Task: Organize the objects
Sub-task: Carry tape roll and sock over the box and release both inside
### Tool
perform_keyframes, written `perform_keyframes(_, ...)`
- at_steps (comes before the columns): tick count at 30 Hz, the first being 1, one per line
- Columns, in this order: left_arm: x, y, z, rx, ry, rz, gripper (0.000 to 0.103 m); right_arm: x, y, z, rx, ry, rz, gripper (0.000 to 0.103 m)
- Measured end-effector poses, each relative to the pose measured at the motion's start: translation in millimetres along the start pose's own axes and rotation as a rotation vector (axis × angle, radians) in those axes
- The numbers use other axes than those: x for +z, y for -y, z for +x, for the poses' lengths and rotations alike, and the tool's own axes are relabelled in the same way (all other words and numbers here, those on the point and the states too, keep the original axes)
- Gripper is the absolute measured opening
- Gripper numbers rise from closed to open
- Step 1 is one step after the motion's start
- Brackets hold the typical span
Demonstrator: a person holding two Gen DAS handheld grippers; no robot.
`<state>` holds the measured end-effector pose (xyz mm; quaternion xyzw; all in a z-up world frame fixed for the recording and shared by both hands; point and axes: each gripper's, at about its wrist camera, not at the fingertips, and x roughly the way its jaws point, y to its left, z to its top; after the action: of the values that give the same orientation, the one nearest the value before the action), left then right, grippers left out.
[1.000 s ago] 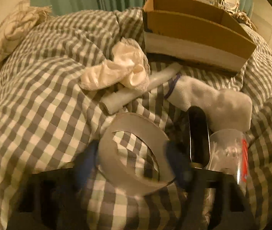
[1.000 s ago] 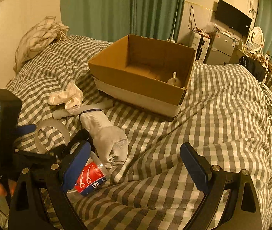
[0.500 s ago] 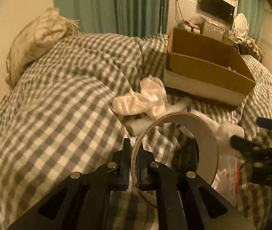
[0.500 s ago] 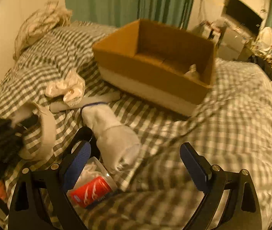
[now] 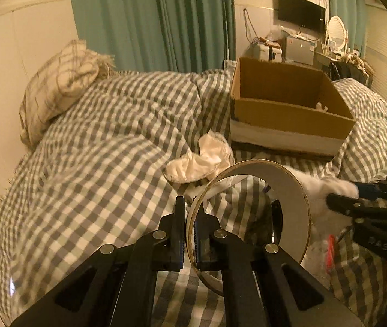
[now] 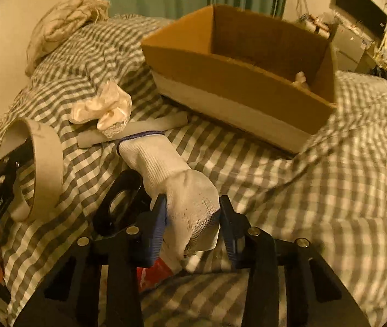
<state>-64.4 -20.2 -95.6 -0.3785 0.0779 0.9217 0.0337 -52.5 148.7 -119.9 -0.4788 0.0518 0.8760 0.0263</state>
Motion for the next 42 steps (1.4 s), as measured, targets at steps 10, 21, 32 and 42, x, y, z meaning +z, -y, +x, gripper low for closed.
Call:
perform_keyframes(10, 29, 20, -40, -0.018, 0.112, 0.063, 0.005, 3, 13, -90, -0.056, 0.199, 0.019, 0.035)
perform_keyframes(21, 116, 39, -34, -0.076, 0.198, 0.085, 0.005, 76, 34, -141, -0.129, 0.360, -0.030, 0.034)
perform_keyframes(32, 192, 67, 25, -0.071, 0.224, 0.121, 0.005, 169, 79, -110, -0.170, 0.385, -0.028, 0.032)
perform_keyframes(42, 180, 84, 100, -0.102, 0.113, 0.134, 0.005, 169, 102, -13, -0.145, 0.240, 0.006, 0.030)
